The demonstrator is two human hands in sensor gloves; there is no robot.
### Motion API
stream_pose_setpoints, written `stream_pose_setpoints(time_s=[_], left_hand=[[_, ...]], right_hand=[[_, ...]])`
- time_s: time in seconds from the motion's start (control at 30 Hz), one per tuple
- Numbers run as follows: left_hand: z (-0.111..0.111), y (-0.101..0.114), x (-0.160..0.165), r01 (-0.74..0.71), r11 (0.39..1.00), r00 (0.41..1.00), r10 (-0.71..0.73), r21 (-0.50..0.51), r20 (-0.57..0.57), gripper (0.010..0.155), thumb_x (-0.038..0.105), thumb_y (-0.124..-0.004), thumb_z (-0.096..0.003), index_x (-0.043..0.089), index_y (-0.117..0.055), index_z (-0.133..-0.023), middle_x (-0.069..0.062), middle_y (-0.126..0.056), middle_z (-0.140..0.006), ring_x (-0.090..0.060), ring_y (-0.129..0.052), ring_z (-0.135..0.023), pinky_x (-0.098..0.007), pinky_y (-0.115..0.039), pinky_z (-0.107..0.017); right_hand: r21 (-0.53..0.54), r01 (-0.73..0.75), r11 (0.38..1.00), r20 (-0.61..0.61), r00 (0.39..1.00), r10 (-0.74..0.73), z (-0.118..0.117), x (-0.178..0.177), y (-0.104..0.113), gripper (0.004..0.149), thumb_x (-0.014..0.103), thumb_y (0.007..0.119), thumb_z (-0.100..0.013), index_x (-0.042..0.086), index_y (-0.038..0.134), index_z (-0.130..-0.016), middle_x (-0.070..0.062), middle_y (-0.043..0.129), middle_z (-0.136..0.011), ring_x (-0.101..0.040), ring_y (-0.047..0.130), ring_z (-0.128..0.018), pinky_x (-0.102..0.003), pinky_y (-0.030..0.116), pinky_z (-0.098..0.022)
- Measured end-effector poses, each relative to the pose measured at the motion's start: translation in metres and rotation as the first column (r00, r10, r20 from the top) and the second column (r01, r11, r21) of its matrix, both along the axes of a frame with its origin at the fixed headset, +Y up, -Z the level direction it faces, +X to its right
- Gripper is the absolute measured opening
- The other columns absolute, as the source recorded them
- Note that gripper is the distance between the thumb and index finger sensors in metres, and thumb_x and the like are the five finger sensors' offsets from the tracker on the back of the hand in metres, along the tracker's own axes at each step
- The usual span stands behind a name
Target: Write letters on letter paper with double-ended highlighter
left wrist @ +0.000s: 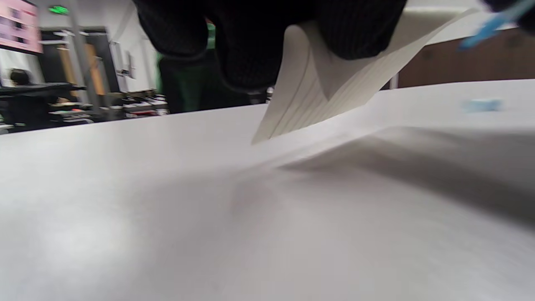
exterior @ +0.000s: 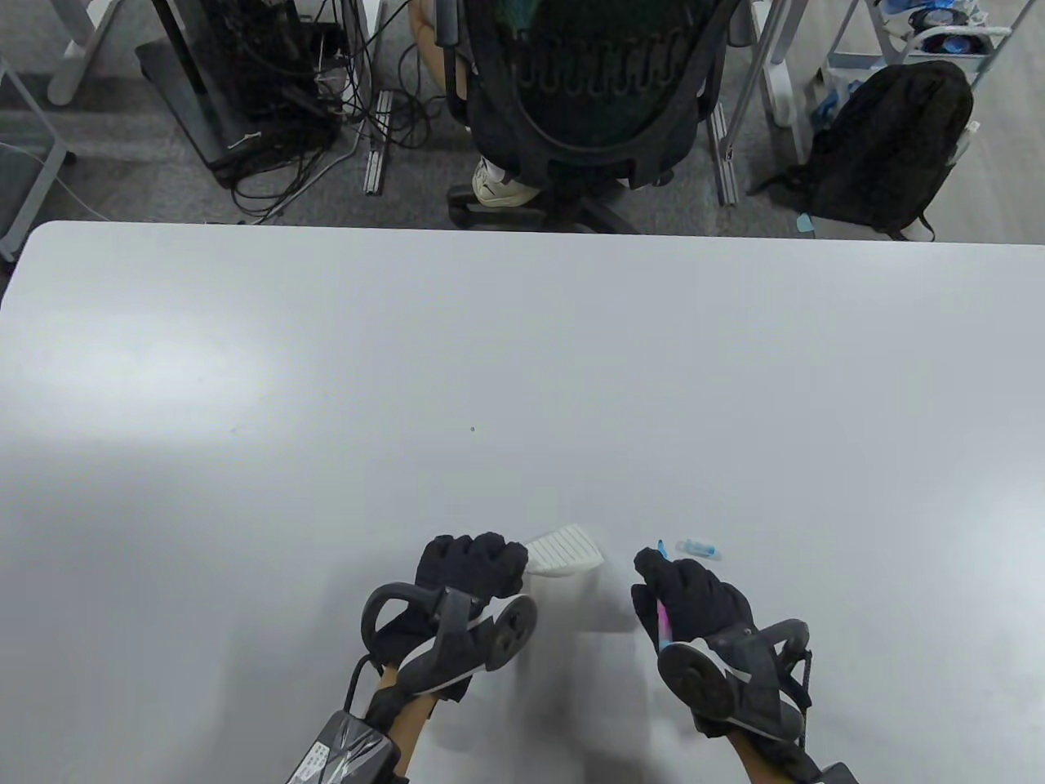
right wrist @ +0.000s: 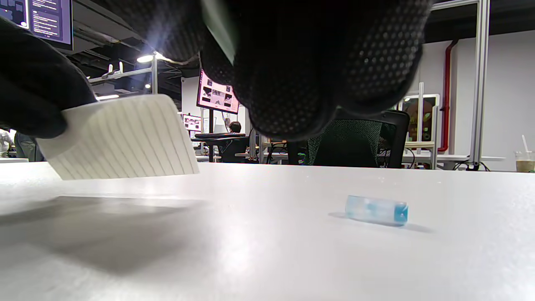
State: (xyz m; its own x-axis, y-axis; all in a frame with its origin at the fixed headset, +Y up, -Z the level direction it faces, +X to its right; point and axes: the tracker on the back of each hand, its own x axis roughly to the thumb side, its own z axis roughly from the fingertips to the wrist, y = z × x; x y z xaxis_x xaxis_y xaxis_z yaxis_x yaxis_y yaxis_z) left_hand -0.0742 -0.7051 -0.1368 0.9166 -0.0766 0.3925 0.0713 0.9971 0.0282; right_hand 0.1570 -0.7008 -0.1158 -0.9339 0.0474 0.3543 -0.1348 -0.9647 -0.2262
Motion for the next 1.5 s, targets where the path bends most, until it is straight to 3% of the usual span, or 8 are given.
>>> stream_pose_setpoints(time_s=[0.3,0.37,0.47,0.63,0.8,1.0,1.4,1.5], left_hand=[[0.006,-0.026,0.018,0.146,0.985,0.986,-0.136,-0.094,0.101,0.043,0.043,-0.072,-0.0575,0.041,-0.071,-0.1,0.012,-0.074,-0.108,-0.008,-0.086,-0.096,-0.048,-0.068,-0.081],[0.005,-0.025,0.019,0.159,0.981,0.983,-0.146,-0.115,0.11,0.046,0.043,-0.072,-0.0578,0.04,-0.068,-0.103,0.012,-0.071,-0.112,-0.01,-0.083,-0.1,-0.048,-0.068,-0.082],[0.004,-0.027,0.021,0.188,0.949,0.977,-0.155,-0.252,0.144,0.058,0.047,-0.07,-0.0573,0.034,-0.057,-0.112,0.005,-0.056,-0.121,-0.019,-0.068,-0.109,-0.053,-0.062,-0.083],[0.001,-0.024,0.019,0.16,0.938,0.982,-0.119,-0.308,0.146,0.06,0.048,-0.067,-0.0581,0.031,-0.054,-0.115,0.001,-0.051,-0.123,-0.024,-0.064,-0.111,-0.054,-0.06,-0.083],[-0.008,-0.012,0.007,0.023,0.974,0.999,-0.015,-0.226,0.037,0.052,0.042,-0.064,-0.0616,0.032,-0.057,-0.113,0.0,-0.057,-0.12,-0.022,-0.07,-0.106,-0.053,-0.062,-0.081],[-0.018,-0.017,0.004,0.075,0.99,0.996,-0.08,-0.117,-0.034,0.044,0.038,-0.064,-0.0631,0.037,-0.064,-0.107,0.0,-0.065,-0.116,-0.021,-0.075,-0.102,-0.052,-0.066,-0.079],[-0.027,-0.033,0.013,0.09,0.974,0.996,-0.092,-0.208,-0.001,0.051,0.044,-0.072,-0.0592,0.038,-0.06,-0.109,-0.003,-0.059,-0.119,-0.024,-0.069,-0.105,-0.053,-0.063,-0.081],[-0.027,-0.034,0.012,0.072,0.971,0.997,-0.075,-0.227,-0.004,0.051,0.043,-0.071,-0.0602,0.037,-0.059,-0.11,-0.003,-0.057,-0.119,-0.025,-0.067,-0.106,-0.054,-0.062,-0.081]], right_hand=[[-0.067,-0.006,0.998,-0.015,1.0,0.004,-0.001,-0.002,-0.004,0.054,0.043,0.06,-0.056,0.013,0.067,-0.101,-0.026,0.083,-0.082,-0.033,0.097,-0.059,-0.051,0.084,-0.047],[-0.075,-0.014,0.997,-0.016,1.0,0.013,-0.002,-0.002,-0.005,0.055,0.044,0.059,-0.056,0.014,0.067,-0.102,-0.026,0.083,-0.083,-0.033,0.097,-0.06,-0.051,0.084,-0.048],[-0.088,-0.012,0.996,-0.016,1.0,0.011,-0.003,-0.003,-0.007,0.057,0.046,0.057,-0.056,0.014,0.068,-0.102,-0.027,0.081,-0.085,-0.034,0.096,-0.062,-0.051,0.083,-0.048],[-0.078,-0.039,0.996,-0.023,0.999,0.037,-0.003,-0.006,-0.01,0.053,0.044,0.057,-0.057,0.016,0.071,-0.1,-0.024,0.081,-0.087,-0.034,0.096,-0.061,-0.051,0.084,-0.048],[-0.081,-0.053,0.995,-0.027,0.998,0.051,-0.003,-0.008,-0.009,0.05,0.043,0.057,-0.057,0.021,0.072,-0.099,-0.019,0.084,-0.087,-0.032,0.096,-0.061,-0.05,0.084,-0.048],[-0.103,-0.051,0.993,-0.041,0.998,0.047,-0.003,-0.012,-0.011,0.05,0.044,0.057,-0.057,0.02,0.07,-0.099,-0.018,0.085,-0.086,-0.032,0.097,-0.061,-0.05,0.084,-0.049],[-0.105,-0.017,0.994,-0.106,0.994,0.006,0.0,-0.024,-0.008,0.053,0.045,0.064,-0.056,0.014,0.062,-0.099,-0.019,0.085,-0.087,-0.031,0.097,-0.064,-0.049,0.085,-0.05],[-0.124,0.013,0.992,-0.147,0.989,-0.032,0.0,-0.033,-0.007,0.053,0.043,0.066,-0.055,0.012,0.065,-0.098,-0.02,0.086,-0.08,-0.027,0.098,-0.058,-0.047,0.086,-0.048]])
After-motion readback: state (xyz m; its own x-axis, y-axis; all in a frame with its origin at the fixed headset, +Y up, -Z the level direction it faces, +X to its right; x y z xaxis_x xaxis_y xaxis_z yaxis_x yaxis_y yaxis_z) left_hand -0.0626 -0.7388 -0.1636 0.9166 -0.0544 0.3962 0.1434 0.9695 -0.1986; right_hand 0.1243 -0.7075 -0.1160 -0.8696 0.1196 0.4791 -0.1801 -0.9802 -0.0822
